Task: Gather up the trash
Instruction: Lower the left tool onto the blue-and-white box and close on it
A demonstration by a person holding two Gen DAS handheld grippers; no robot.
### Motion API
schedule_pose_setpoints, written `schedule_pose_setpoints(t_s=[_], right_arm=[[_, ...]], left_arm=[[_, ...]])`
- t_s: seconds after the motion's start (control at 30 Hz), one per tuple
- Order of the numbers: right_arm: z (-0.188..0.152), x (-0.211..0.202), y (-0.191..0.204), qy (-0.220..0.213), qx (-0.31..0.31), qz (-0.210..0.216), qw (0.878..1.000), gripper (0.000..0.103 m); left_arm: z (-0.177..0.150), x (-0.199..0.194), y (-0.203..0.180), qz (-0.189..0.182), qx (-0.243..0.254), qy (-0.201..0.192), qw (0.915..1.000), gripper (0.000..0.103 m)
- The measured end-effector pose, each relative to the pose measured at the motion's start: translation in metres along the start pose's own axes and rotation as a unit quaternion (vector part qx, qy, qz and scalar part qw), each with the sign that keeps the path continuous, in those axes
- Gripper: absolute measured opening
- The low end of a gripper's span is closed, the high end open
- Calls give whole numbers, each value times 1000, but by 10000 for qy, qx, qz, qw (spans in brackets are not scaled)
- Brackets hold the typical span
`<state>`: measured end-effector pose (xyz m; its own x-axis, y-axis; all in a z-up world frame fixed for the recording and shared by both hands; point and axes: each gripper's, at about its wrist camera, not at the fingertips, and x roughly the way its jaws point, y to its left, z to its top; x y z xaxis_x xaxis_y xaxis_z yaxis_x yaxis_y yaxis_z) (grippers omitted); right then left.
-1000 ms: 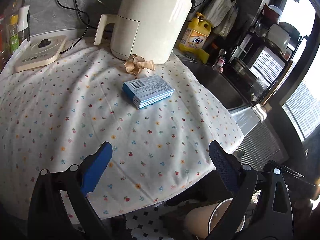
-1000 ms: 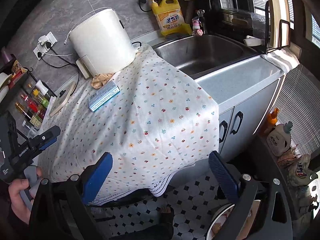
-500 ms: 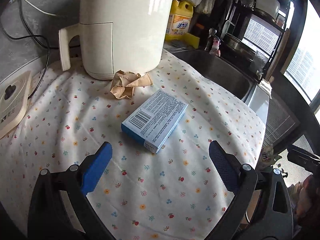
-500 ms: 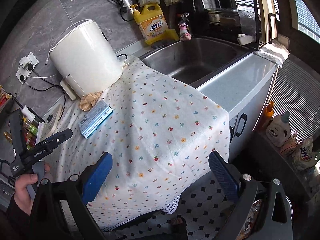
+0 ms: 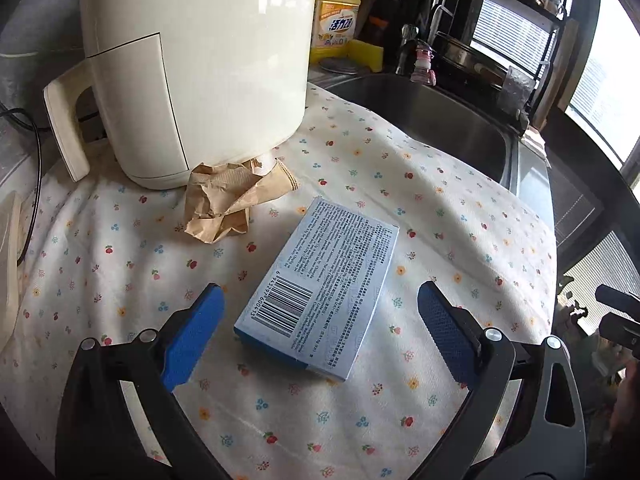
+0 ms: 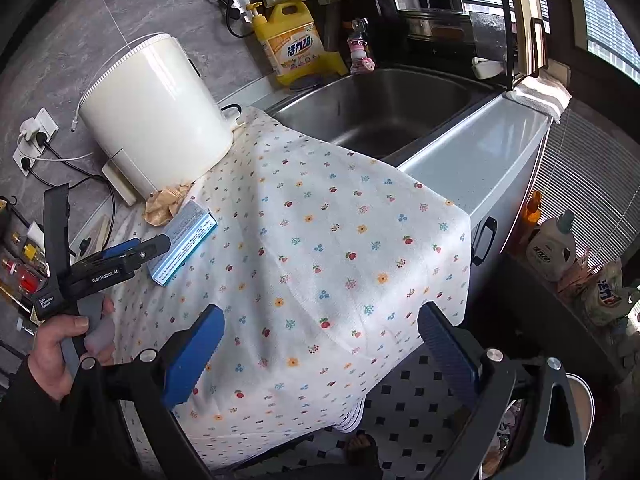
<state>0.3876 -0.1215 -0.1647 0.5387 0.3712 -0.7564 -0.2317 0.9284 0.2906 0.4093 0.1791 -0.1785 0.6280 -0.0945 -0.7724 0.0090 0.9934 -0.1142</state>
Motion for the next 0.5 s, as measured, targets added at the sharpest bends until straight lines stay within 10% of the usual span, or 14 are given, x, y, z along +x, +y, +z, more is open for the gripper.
schedule_pose_setpoints(t_s=[0.5], right_arm=[[4,2,-3,-7,30,-180,9998,95]], left_arm=[[-7,24,-7,-251,-13,184,9995,79]])
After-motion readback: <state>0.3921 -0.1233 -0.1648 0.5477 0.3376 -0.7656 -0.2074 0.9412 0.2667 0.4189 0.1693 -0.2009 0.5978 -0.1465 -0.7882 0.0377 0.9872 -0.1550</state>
